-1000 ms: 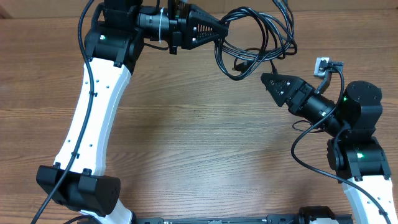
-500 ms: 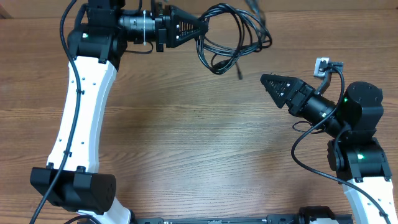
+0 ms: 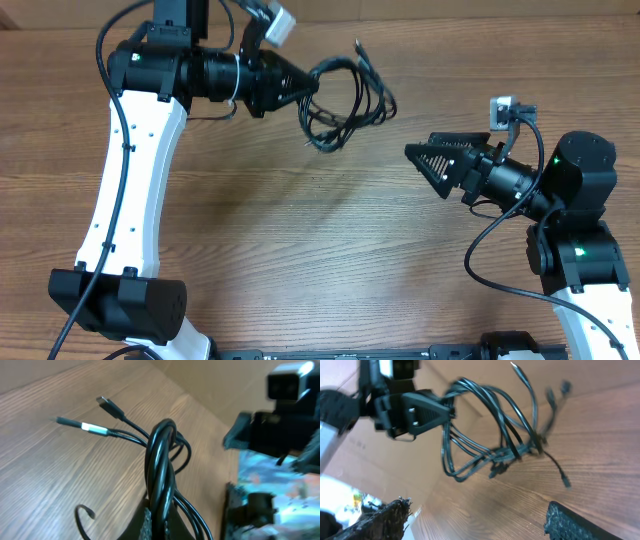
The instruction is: Untangle cables
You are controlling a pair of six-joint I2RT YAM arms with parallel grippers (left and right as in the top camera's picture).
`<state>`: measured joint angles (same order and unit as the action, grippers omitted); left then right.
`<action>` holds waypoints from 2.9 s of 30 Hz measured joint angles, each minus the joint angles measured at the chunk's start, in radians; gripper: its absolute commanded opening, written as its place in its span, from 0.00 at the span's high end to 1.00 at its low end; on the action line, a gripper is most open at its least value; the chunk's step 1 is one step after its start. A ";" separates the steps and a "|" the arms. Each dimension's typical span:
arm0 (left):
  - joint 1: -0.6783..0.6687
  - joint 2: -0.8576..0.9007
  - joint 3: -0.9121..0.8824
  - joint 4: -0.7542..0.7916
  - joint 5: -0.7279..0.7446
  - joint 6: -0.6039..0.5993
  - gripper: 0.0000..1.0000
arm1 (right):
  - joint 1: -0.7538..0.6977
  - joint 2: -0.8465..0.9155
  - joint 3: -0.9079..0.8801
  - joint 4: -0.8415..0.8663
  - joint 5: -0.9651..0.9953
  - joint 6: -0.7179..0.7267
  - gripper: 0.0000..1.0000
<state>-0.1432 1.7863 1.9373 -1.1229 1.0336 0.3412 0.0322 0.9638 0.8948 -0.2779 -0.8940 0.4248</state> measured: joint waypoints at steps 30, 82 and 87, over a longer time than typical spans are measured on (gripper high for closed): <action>-0.022 0.000 0.001 -0.359 -0.202 0.639 0.96 | 0.104 0.026 0.000 -0.134 -0.070 -0.351 0.14; -0.237 0.000 0.001 -0.242 -0.313 0.445 0.96 | 0.219 0.101 0.000 -0.129 0.127 -0.343 0.26; -0.237 0.000 0.001 -0.244 -0.313 0.445 0.96 | 0.219 0.101 0.000 -0.132 0.155 -0.343 0.26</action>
<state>-0.3805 1.7863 1.9381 -1.3670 0.7208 0.7864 0.2516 1.0653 0.8948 -0.4103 -0.7391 0.0822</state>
